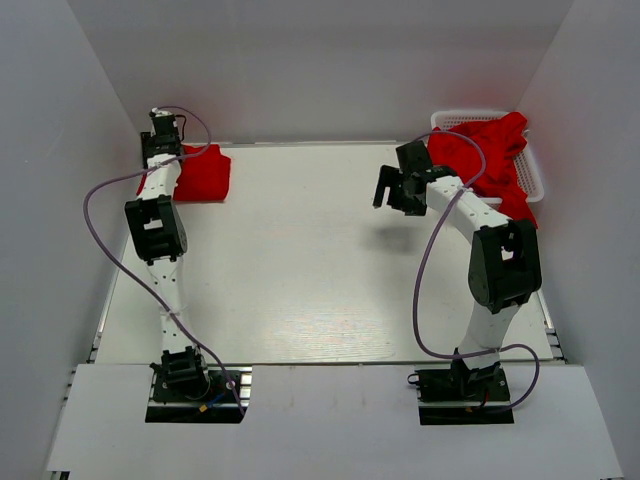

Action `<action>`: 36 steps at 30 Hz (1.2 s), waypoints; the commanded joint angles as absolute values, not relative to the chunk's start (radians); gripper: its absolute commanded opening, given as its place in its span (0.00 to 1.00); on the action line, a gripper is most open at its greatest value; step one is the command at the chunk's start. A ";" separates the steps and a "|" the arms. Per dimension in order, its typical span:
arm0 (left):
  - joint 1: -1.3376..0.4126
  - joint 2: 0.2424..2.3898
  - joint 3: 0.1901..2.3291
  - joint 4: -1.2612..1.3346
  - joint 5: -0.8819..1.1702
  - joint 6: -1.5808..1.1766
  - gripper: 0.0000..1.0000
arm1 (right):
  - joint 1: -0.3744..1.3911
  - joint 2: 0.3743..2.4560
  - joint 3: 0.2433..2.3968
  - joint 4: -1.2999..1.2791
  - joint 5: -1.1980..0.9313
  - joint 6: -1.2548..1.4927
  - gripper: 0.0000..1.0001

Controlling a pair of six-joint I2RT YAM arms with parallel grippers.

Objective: Fold and stack the t-shirts
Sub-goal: Put the neatly folded tshirt into the corner of the board with the left arm

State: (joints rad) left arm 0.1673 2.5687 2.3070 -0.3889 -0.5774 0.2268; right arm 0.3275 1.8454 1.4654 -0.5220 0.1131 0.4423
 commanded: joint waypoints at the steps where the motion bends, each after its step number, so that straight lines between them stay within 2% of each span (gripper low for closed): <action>1: 0.167 2.487 2.327 -0.364 -0.609 0.215 0.96 | 0.333 1.801 1.500 -0.545 0.127 0.451 0.90; 2: 0.167 2.474 2.318 -0.373 -0.597 0.215 1.00 | 0.328 1.795 1.499 -0.546 0.124 0.449 0.90; 7: 0.158 2.396 2.338 -0.446 -0.519 0.138 1.00 | 0.331 1.744 1.493 -0.554 0.139 0.437 0.90; 10: 0.149 2.310 2.335 -0.541 -0.376 0.072 1.00 | 0.325 1.686 1.465 -0.543 0.152 0.445 0.90; 13: 0.140 2.205 2.289 -0.646 -0.200 -0.020 1.00 | 0.330 1.606 1.382 -0.512 0.149 0.451 0.90; 18: 0.045 2.088 2.165 -0.828 -0.103 -0.178 1.00 | 0.324 1.468 1.231 -0.480 0.143 0.482 0.90; 21: -0.055 1.949 1.943 -0.815 -0.103 -0.277 1.00 | 0.325 1.402 1.157 -0.462 0.130 0.486 0.90; 22: -0.083 1.903 1.795 -0.789 -0.092 -0.314 1.00 | 0.327 1.349 1.120 -0.462 0.130 0.489 0.90; 27: -0.309 1.549 1.348 -0.730 -0.136 -0.449 1.00 | 0.325 1.217 0.977 -0.453 0.143 0.477 0.90; 31: -0.451 1.358 1.137 -0.738 -0.224 -0.554 1.00 | 0.327 1.108 0.852 -0.436 0.140 0.466 0.90; 36: -0.523 1.275 1.060 -0.810 -0.316 -0.600 1.00 | 0.324 1.051 0.790 -0.417 0.118 0.468 0.90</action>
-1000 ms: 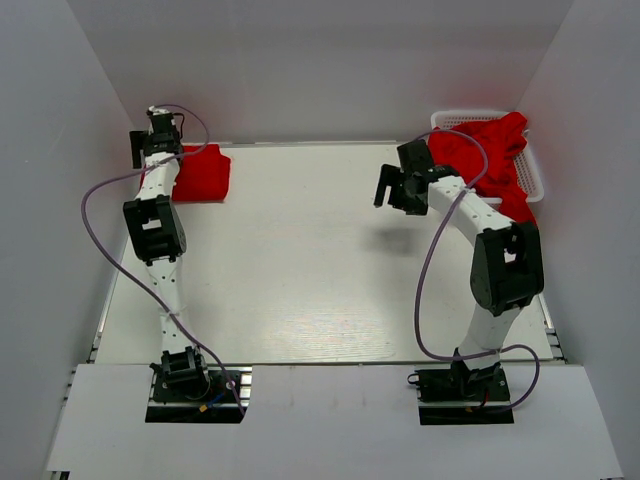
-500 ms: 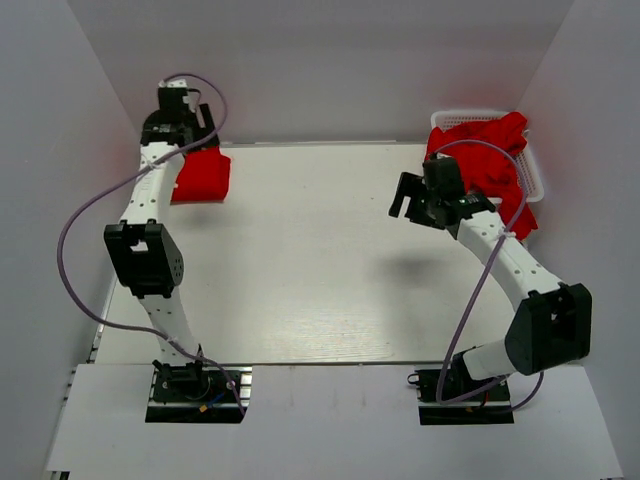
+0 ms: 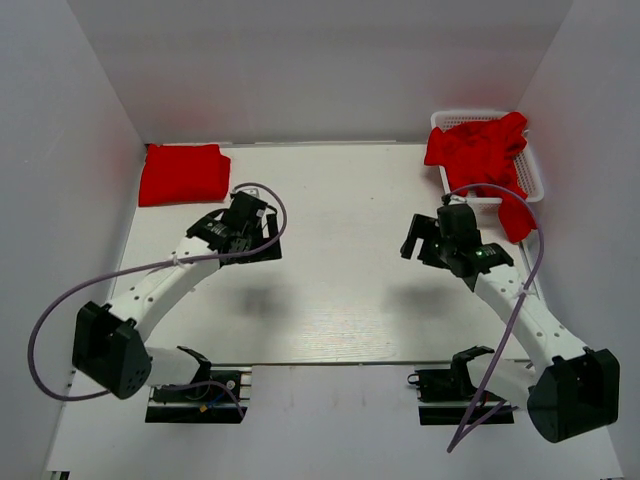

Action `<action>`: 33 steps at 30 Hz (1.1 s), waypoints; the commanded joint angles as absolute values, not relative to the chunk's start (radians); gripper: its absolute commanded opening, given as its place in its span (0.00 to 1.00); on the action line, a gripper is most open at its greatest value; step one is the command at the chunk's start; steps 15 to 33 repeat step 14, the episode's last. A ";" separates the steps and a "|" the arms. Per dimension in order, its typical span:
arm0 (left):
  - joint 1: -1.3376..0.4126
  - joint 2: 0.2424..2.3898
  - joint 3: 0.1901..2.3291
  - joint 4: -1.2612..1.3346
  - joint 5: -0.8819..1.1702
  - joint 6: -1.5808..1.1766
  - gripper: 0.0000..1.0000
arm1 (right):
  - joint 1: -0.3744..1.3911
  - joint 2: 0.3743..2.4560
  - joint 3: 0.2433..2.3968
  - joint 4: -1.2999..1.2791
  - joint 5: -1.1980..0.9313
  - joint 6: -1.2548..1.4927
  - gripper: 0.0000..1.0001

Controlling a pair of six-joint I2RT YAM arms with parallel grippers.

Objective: Fold and stack the t-shirts
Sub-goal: Put the neatly folded tshirt into the corner of the board with the left arm

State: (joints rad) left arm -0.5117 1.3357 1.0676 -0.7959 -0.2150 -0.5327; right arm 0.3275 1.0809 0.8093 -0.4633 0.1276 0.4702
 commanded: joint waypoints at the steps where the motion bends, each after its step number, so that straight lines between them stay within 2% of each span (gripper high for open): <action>1: -0.534 1.264 1.060 -0.822 -0.330 -0.610 1.00 | 0.325 1.039 0.792 -0.419 0.118 0.471 0.90; 14: -0.543 1.094 1.081 -0.913 -0.399 -0.575 1.00 | 0.330 0.916 0.721 -0.333 0.103 0.474 0.90; 33: -0.543 1.094 1.081 -0.913 -0.399 -0.575 1.00 | 0.330 0.916 0.721 -0.333 0.103 0.474 0.90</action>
